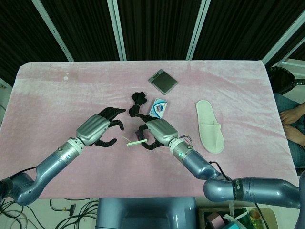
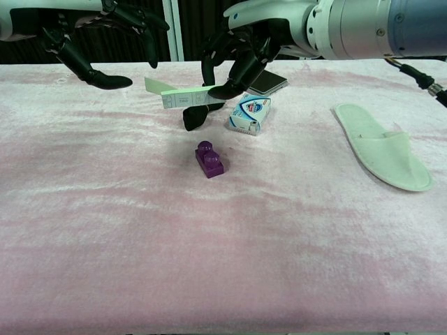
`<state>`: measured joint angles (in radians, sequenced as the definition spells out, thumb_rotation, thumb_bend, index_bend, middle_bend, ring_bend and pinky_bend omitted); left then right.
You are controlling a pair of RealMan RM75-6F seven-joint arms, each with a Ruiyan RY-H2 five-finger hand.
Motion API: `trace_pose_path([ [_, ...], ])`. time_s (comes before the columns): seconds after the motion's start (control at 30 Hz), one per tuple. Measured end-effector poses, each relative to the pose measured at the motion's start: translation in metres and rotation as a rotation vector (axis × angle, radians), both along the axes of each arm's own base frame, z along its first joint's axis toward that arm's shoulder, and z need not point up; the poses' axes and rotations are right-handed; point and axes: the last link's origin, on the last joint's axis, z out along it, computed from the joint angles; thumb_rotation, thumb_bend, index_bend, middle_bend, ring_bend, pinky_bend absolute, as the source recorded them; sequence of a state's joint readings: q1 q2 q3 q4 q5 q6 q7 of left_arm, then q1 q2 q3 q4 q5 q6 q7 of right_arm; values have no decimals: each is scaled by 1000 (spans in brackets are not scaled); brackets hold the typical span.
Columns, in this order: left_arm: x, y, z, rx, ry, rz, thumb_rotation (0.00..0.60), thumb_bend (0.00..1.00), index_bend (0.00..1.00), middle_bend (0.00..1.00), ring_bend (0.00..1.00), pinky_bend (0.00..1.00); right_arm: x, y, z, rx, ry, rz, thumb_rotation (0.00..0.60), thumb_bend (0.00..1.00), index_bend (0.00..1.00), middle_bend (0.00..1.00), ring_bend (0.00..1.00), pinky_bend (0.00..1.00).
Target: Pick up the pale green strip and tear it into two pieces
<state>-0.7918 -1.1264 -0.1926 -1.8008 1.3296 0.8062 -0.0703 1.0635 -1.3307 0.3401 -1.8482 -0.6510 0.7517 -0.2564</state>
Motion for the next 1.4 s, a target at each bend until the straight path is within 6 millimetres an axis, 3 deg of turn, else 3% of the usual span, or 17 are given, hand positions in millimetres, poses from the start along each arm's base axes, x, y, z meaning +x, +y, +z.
trace_pose_path([
  [0.5,5,0,-13,-14,10,-9,600,404,476,41,0,0,2,4,1,3,-12,9,600,509,721,25,75,148],
  [1.1,6,3,-22,8,15,-7,600,424,533,60,0,0,-1,6,-2,15,-12,5,600,511,723,25,75,148],
  [1.4,10,2,-26,0,3,-16,600,494,584,98,0,0,-2,7,-2,21,-14,7,600,515,724,24,74,148],
])
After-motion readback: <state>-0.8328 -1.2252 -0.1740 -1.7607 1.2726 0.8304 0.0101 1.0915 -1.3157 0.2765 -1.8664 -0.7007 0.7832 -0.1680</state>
